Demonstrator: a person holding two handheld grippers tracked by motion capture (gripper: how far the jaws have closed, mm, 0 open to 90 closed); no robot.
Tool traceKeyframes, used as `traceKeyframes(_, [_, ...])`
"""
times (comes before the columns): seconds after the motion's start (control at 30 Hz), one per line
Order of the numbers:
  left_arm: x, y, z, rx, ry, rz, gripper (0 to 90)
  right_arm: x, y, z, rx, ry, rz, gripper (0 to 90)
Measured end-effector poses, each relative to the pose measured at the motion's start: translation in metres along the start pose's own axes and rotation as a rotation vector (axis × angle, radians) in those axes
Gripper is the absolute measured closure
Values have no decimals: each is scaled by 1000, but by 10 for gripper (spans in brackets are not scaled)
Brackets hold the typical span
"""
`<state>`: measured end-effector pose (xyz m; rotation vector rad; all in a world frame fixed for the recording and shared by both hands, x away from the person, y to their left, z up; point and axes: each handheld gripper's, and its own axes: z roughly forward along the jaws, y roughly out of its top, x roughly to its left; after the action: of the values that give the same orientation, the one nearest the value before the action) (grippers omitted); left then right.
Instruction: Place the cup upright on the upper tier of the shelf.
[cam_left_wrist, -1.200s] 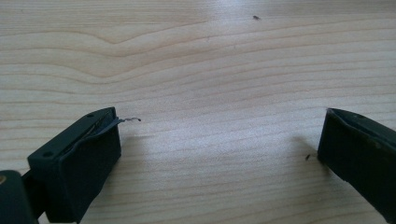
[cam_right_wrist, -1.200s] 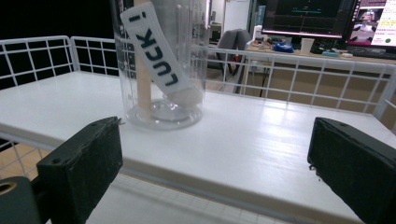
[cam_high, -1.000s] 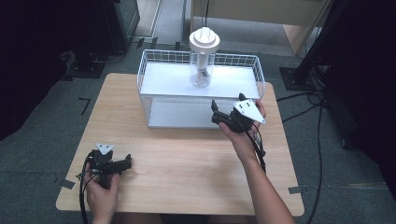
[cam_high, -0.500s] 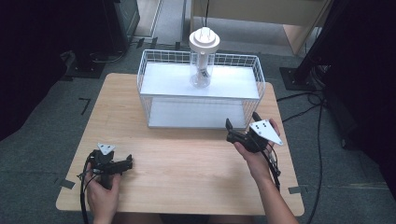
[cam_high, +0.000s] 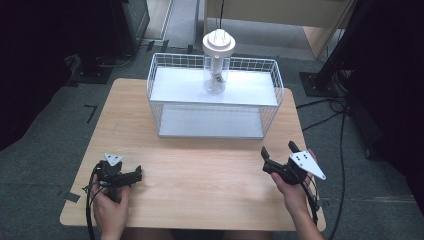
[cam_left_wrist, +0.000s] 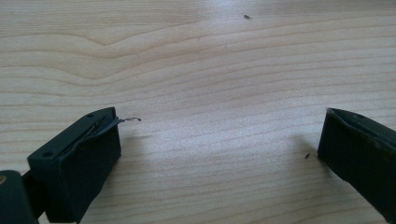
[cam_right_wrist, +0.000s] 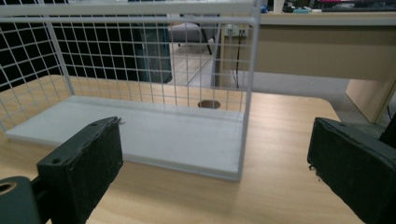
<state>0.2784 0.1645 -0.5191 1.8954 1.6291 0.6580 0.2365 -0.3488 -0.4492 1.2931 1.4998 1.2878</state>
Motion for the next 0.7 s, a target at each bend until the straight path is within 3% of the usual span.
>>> traceKeyframes(0.2, [-1,0,0,-2,5,-5,0,-15,-17,-20,41,-17,-4,34])
traceKeyframes(0.4, [-1,0,0,-2,5,-5,0,-30,-25,-36,47,-39,-3,34])
traceKeyframes(0.57, [-2,0,0,-2,5,-6,0,-49,-40,-50,99,-97,11,37])
traceKeyframes(0.7, [-2,0,0,-2,5,-6,0,-54,-61,-50,185,-179,18,40])
